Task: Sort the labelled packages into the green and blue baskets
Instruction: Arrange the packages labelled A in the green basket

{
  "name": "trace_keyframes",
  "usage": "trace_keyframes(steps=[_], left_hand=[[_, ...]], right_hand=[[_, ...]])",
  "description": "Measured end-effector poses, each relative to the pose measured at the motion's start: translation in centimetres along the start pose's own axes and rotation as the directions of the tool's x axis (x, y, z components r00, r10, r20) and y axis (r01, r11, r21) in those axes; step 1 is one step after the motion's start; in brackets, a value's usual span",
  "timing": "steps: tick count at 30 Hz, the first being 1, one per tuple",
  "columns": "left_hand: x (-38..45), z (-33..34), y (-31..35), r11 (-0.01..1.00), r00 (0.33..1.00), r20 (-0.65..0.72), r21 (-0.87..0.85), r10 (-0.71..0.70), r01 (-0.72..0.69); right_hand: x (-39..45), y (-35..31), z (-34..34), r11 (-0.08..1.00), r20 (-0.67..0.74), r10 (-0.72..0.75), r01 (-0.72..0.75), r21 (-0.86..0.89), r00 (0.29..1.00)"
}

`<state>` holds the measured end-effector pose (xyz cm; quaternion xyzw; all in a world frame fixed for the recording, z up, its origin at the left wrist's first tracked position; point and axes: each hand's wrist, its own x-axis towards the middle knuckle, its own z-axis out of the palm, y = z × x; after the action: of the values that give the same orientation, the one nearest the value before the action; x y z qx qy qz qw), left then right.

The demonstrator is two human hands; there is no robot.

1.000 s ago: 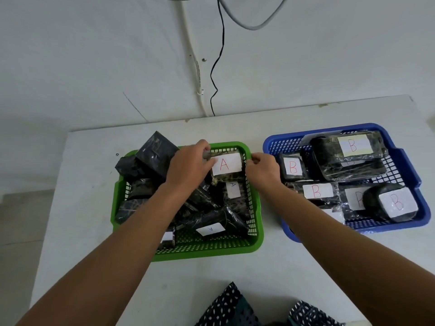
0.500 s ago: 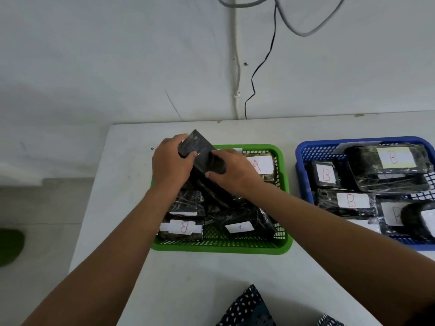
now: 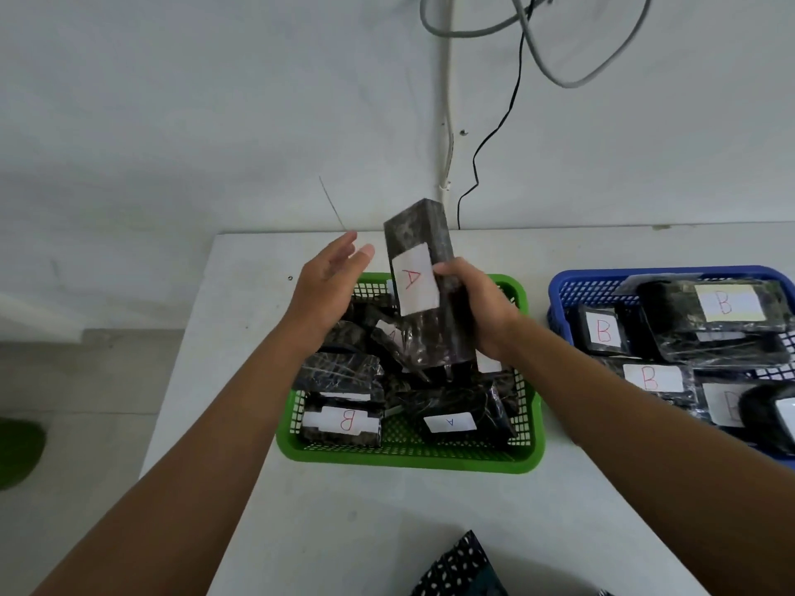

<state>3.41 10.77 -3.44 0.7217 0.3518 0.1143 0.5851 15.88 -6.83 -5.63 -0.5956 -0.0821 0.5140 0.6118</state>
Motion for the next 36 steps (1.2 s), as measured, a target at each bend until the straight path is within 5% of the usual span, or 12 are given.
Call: trace_keyframes(steps=[5,12,15,18,20,26,36], left_hand=[[0.3,3.4,0.8,0.961,0.985,0.093,-0.224,-0.147,0.164],[0.0,8.3,-0.1,0.934,0.979,0.105,-0.297,-0.177,0.201],[-0.6,9.8,-0.5,0.976,0.977,0.144,-0.125,-0.158,0.176],[-1.9,10.7,-1.2,0.962,0.958,0.280,0.273,-0.056,-0.023],[-3.1,10.7,-1.6,0.914,0.918,0.396,0.383,-0.034,-0.132],[-6.6,8.6,-3.4,0.862,0.747,0.646,0.459,-0.158,-0.214],[-7.8,5.8,-4.7,0.910,0.860,0.510,0.360,-0.006,-0.207]], right_hand=[[-1.6,0.1,-2.6,0.993,0.089,0.116,-0.118,0.026,0.989],[-3.6,0.7,-6.3,0.986,-0.226,-0.117,0.086,-0.144,0.967],[-4.5,1.3,-8.4,0.977,-0.399,-0.192,0.136,-0.164,0.897],[-4.8,1.9,-10.0,0.966,-0.525,-0.245,0.158,-0.205,0.815],[-4.8,2.3,-10.6,0.947,-0.561,-0.273,0.116,-0.300,0.782],[-4.9,2.4,-9.7,0.892,-0.520,-0.338,0.090,-0.444,0.785],[-5.4,3.5,-8.1,0.841,-0.504,-0.408,0.100,-0.531,0.761]])
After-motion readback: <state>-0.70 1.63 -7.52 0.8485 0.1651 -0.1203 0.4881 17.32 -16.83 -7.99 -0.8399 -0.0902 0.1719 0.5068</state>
